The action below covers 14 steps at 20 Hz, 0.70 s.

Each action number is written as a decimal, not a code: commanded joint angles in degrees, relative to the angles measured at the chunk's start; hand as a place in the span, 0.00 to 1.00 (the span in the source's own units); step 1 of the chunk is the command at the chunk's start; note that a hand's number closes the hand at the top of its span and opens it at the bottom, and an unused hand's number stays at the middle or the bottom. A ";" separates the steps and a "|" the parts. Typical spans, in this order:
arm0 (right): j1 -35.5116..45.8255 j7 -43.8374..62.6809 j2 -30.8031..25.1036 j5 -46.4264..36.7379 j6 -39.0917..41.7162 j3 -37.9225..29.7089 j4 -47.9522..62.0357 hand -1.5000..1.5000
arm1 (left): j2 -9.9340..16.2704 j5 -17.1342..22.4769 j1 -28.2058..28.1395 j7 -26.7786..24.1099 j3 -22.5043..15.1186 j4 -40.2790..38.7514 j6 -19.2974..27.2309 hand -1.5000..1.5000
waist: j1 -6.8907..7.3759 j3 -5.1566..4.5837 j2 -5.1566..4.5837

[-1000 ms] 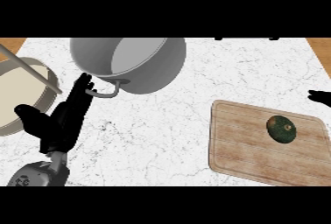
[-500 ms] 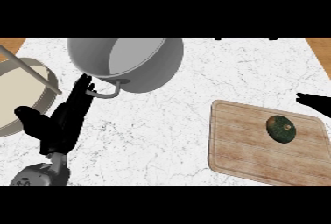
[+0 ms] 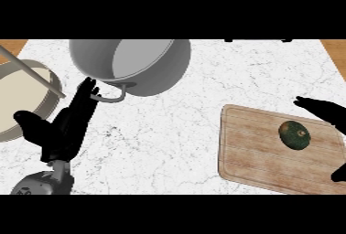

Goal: Pick the squash from the cutting board and place it in the pot

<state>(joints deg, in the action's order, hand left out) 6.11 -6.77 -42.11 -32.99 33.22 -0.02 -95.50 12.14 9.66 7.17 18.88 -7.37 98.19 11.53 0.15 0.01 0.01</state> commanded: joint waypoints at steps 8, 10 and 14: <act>6.76 -0.59 5.01 -12.94 -0.62 4.63 9.10 0.00 | -1.87 -1.64 0.59 -1.21 2.63 -2.57 -2.64 0.50 | 0.06 -0.01 -0.04; 2.22 0.28 6.92 -15.73 -3.79 6.57 7.71 0.00 | -2.32 -1.29 -0.04 -2.91 3.03 -4.66 -3.44 0.50 | -0.13 -0.01 -0.02; 5.40 -4.69 2.85 -17.01 -1.87 2.67 12.27 0.00 | -3.12 -3.71 0.46 -0.11 1.88 -1.89 -2.63 0.50 | -0.01 0.00 -0.03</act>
<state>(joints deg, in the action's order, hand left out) 10.70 -7.84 -37.39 -47.28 32.33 4.13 -87.06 9.90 7.28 8.52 18.57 -4.84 96.07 9.11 0.13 0.06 0.06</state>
